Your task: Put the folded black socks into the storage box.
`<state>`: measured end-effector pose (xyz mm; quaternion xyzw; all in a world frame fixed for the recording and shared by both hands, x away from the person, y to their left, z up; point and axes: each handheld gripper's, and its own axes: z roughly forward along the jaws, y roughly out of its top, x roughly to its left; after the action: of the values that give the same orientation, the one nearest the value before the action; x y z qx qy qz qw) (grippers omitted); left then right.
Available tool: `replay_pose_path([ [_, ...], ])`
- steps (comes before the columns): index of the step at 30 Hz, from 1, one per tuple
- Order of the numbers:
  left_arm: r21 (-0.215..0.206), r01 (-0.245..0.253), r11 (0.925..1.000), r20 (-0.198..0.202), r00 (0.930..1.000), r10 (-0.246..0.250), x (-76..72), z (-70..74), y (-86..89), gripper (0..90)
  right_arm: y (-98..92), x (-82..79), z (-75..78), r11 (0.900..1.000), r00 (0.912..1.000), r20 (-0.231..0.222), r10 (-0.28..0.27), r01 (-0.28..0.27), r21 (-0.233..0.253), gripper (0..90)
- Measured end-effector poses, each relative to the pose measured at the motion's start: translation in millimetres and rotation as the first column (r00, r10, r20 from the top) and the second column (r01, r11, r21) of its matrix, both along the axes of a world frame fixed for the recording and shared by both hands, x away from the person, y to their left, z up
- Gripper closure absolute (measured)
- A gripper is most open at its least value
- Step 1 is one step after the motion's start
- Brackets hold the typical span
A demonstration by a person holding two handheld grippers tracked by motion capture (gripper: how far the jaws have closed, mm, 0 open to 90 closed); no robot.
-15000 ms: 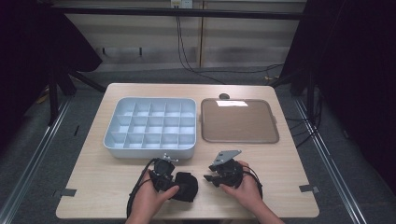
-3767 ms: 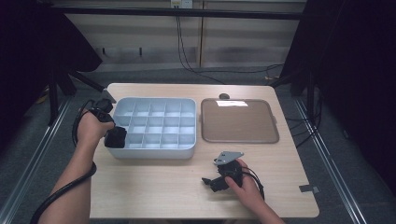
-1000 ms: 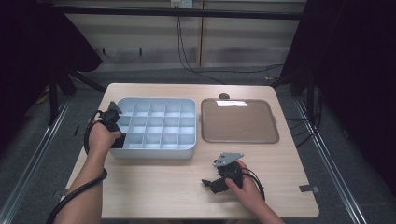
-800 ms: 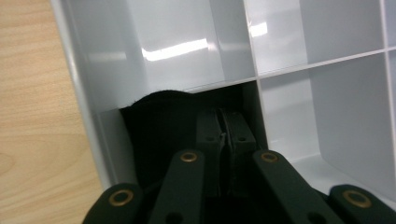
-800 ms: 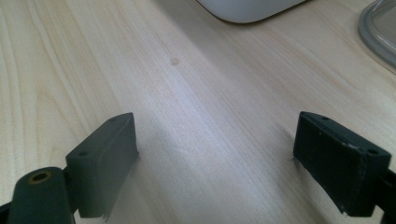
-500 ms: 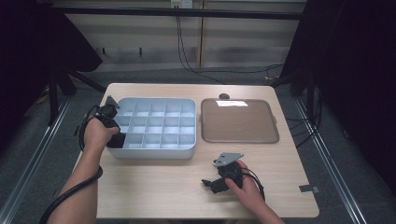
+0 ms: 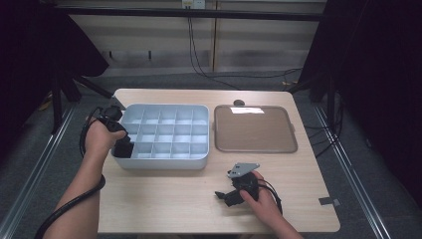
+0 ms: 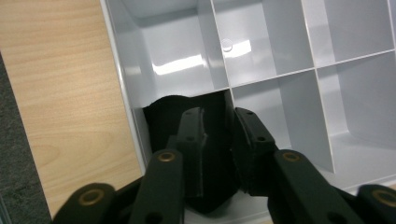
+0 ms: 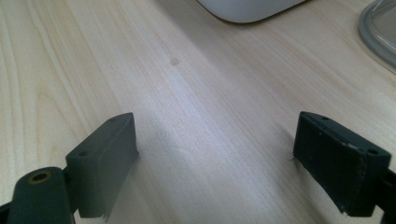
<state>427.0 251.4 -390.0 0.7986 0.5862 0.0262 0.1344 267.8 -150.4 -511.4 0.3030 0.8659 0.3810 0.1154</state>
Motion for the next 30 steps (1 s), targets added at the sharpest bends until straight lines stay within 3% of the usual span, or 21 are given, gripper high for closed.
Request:
replay_pose_path([
  [15, -0.023, 0.006, 0.9997, 0.059, 0.9982, -0.005, -8.2, 15.5, -2.0, 41.8, 0.0, 0.0, 0.0, 1.0, 1.0, 0.0, 0.0, 0.0, 0.0, 12.9],
  [21, -0.048, 0.016, 0.9987, 0.055, 0.9984, -0.013, -12.4, 16.4, -1.8, 34.4, 0.0, 0.0, 0.0, 1.0, 1.0, 0.0, 0.0, 0.0, 0.0, 12.9],
  [30, -0.065, 0.025, 0.9976, 0.057, 0.9981, -0.022, -19.5, 21.7, -2.2, 30.2, 0.0, 0.0, 0.0, 1.0, 1.0, 0.0, 0.0, 0.0, 0.0, 12.9],
])
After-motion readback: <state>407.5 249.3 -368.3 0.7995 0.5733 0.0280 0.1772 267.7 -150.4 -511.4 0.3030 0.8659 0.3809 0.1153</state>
